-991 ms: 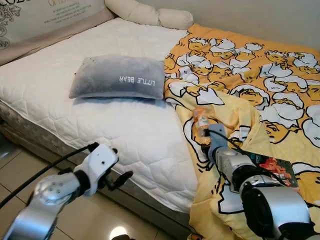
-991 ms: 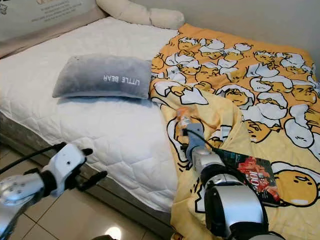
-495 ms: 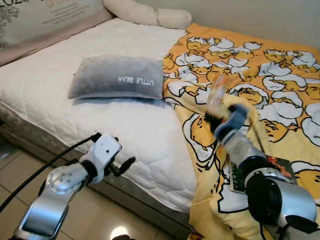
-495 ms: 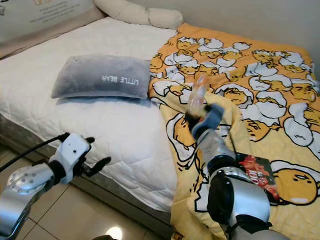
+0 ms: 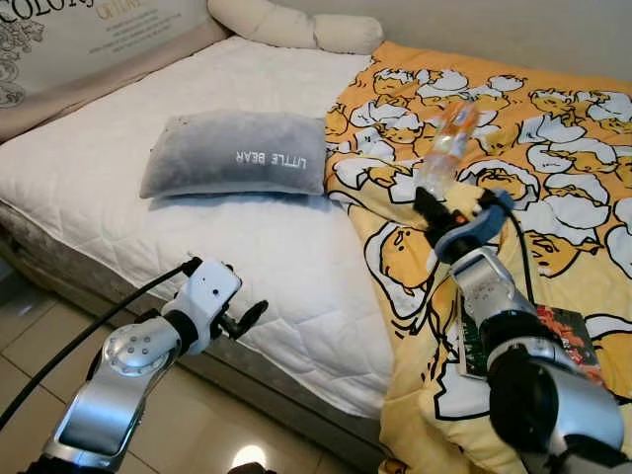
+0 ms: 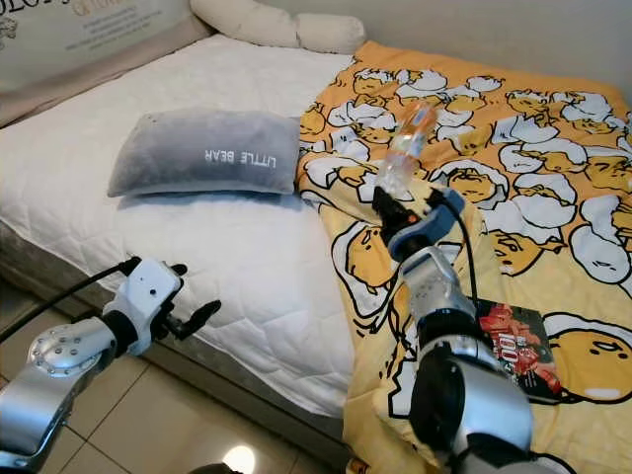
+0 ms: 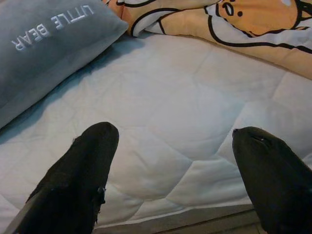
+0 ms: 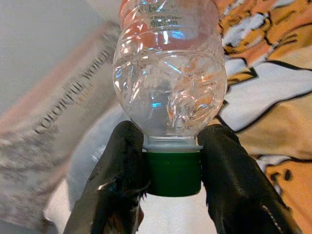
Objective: Clean up the room
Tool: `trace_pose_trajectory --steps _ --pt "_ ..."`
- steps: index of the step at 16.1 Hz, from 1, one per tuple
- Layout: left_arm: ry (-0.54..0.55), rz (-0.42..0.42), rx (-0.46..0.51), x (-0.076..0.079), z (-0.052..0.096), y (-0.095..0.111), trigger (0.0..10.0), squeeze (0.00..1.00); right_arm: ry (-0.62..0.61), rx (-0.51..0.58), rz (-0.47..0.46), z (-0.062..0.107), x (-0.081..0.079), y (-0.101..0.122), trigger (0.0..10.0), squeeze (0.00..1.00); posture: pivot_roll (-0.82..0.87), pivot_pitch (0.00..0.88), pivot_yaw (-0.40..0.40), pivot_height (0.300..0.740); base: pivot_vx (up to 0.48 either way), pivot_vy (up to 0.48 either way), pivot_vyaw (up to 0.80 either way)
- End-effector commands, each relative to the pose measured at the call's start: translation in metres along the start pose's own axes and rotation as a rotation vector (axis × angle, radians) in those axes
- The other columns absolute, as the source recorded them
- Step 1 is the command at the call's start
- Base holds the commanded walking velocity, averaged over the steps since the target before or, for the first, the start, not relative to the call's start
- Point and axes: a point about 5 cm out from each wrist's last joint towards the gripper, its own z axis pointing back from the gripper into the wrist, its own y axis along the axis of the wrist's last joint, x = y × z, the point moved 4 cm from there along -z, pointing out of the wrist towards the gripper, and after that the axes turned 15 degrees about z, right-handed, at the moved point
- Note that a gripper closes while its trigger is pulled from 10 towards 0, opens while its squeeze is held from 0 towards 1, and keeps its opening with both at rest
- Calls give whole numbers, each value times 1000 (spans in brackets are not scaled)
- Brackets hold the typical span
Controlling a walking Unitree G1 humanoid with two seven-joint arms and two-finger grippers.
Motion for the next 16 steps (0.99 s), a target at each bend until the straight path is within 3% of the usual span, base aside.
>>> trace_pose_trajectory --steps 1,5,7,8,9,11,13,14,16 --pt "10 -3 9 -1 -4 3 10000 0 25 44 -13 0 -4 8 0 0 16 0 64 740 0 0 0" --pt "51 2 24 -2 -10 4 10000 0 97 97 -76 10 -12 10 0 0 29 0 50 740 0 0 0" --pt "53 30 26 2 -12 1 10000 0 159 100 -177 20 -16 7 0 0 27 0 43 740 0 0 0" --pt "53 34 27 2 -12 1 10000 0 163 100 -184 20 -16 7 0 0 27 0 43 740 0 0 0" --pt "68 50 31 -1 -12 0 10000 0 218 93 -272 26 -21 8 0 0 27 0 39 740 0 0 0" --pt "96 104 24 -5 -12 -2 10000 0 297 68 -234 37 -32 6 0 0 29 0 36 740 0 0 0" --pt "114 163 12 -6 -11 -6 10000 0 238 16 -87 39 -30 -2 0 0 28 0 33 740 0 0 0" --pt "143 229 12 -7 -11 -9 10000 0 178 -54 170 45 -28 -14 10000 0 31 0 29 740 0 0 0" --pt "188 231 32 -10 -10 -10 10000 0 173 -58 269 56 -33 -16 10000 0 28 0 29 740 0 0 0"
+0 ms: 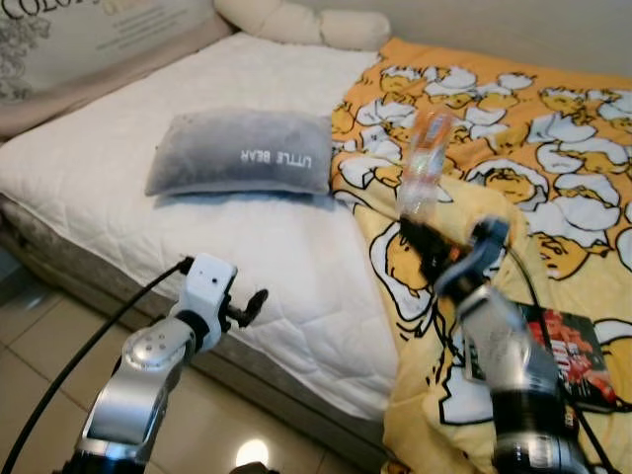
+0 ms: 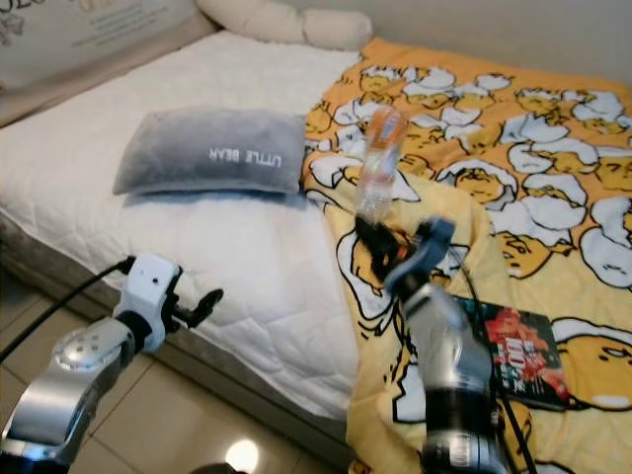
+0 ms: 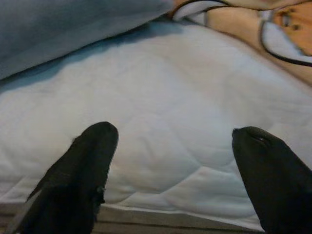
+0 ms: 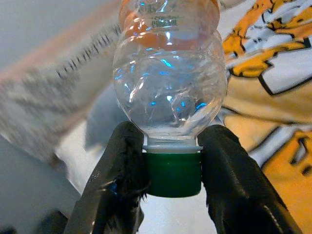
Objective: Clean up the room
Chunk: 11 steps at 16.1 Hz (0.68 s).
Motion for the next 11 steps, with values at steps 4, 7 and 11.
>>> trace_pose_trajectory --steps 4,7,11 --pt "182 4 74 -19 2 5 10000 0 -184 5 179 15 2 0 10000 0 14 0 38 740 0 0 536" --pt "280 50 37 -28 4 -2 10000 0 -200 -49 229 27 -10 -17 10000 0 5 0 47 740 0 0 800" --pt "403 54 216 -38 8 14 10000 0 -255 -80 226 35 -14 -27 10000 0 3 0 41 740 0 0 800"
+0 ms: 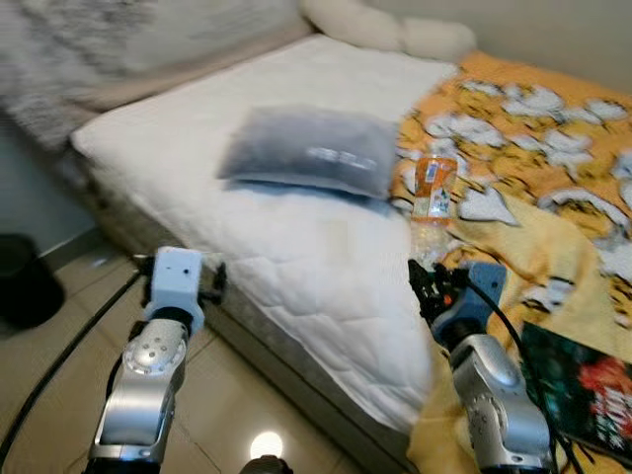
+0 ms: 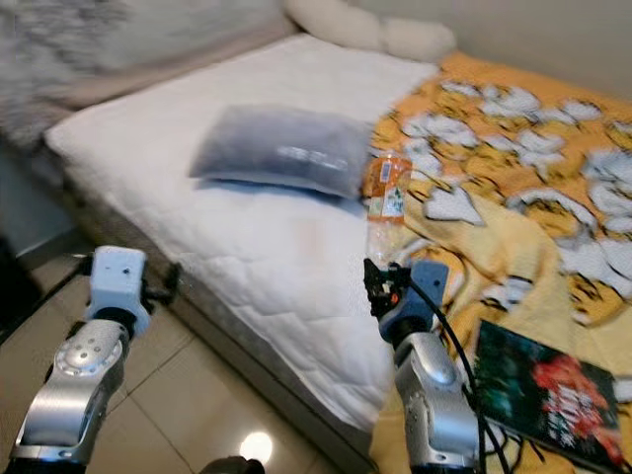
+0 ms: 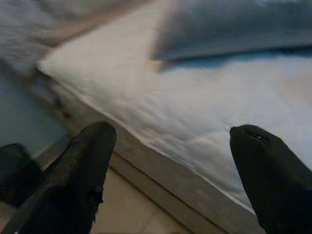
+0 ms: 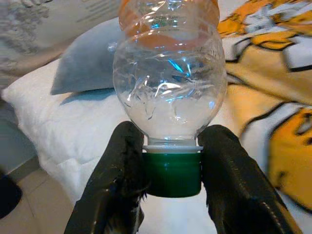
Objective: Clean up the room
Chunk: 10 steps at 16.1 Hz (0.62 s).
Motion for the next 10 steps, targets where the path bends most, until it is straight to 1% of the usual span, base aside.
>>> trace_pose_trajectory --steps 1,3,4,5,6,8,9,10 --pt "44 1 20 -6 1 2 10000 0 2 8 12 1 -3 3 10000 0 3 0 41 740 0 0 800" --pt "88 6 27 -14 2 4 10000 0 2 -11 20 2 -5 0 10000 0 12 0 31 740 0 0 800" --pt "81 14 26 -14 2 4 10000 0 -7 -25 24 2 -4 -2 10000 0 14 0 29 740 0 0 800" --pt "48 22 21 -15 4 4 10000 0 -33 -48 29 3 0 -5 10000 0 13 0 29 740 0 0 800" --pt "-39 21 -20 -7 8 -1 10000 0 -36 -56 38 4 1 -7 10000 0 7 0 30 740 0 0 800" --pt "-127 -3 -41 4 11 -5 10000 0 -30 -57 48 5 1 -7 10000 0 6 0 27 740 0 0 800" --pt "-144 52 -47 7 13 -6 10000 0 -31 -61 48 6 2 -8 10000 0 5 0 25 740 0 0 800" --pt "-144 69 -48 7 13 -6 10000 0 -32 -62 47 6 2 -8 10000 0 5 0 25 740 0 0 800"
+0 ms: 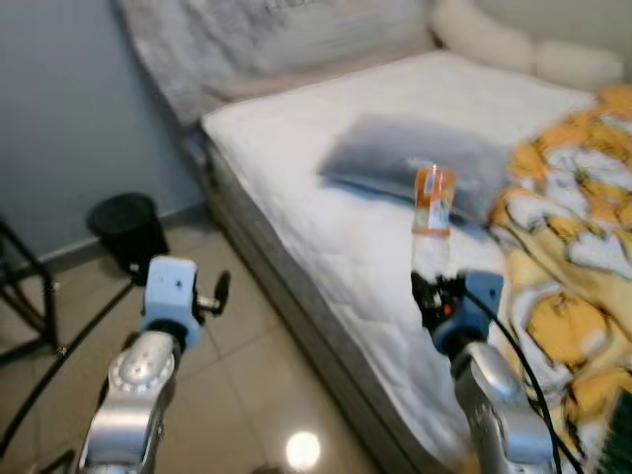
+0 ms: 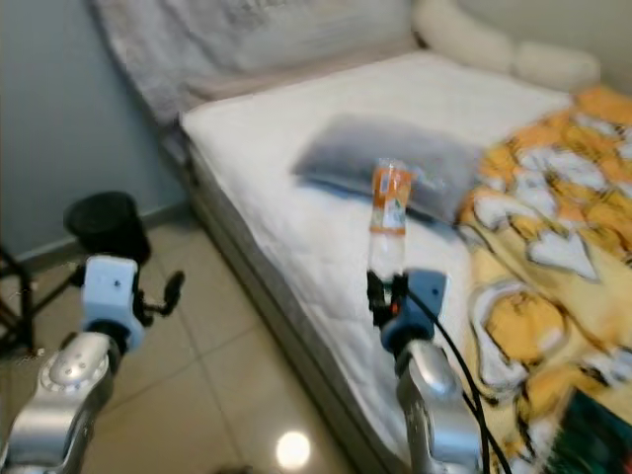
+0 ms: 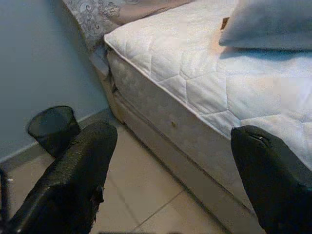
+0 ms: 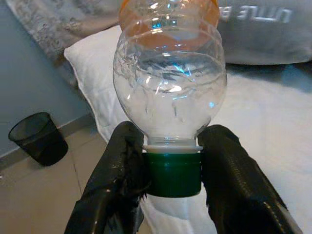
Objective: Clean up the room
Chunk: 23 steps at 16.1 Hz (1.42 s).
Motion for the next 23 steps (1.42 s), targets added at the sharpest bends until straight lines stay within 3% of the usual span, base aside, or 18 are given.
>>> trace_pose_trajectory --steps 1,4,6,11,12,14,18,23 --pt "4 7 -7 -3 2 0 10000 0 9 1 0 -1 -4 2 10000 0 5 0 25 740 0 0 800" --pt "61 -13 -14 -10 0 0 10000 0 24 -6 2 -4 -10 4 10000 0 7 0 16 740 0 0 800" --pt "30 56 -39 -6 -3 1 10000 0 42 -16 5 -7 -14 4 10000 0 12 0 17 740 0 0 800" --pt "31 45 -28 -3 -8 7 10000 0 63 -43 41 -12 -14 5 10000 0 0 0 16 740 0 0 800" --pt "55 22 -22 -5 -11 9 10000 0 75 -43 24 -13 -16 6 10000 0 -3 0 15 740 0 0 0" --pt "10 60 -26 1 -12 11 10000 0 80 -58 35 -14 -16 4 10000 0 2 0 15 740 0 0 0" --pt "-2 10 -39 1 -14 12 10000 0 83 -72 45 -17 -18 4 10000 0 -1 0 19 740 0 0 0" --pt "-1 -2 -31 1 -16 15 10000 0 89 -80 64 -21 -18 7 10000 0 -4 0 18 740 480 0 0"
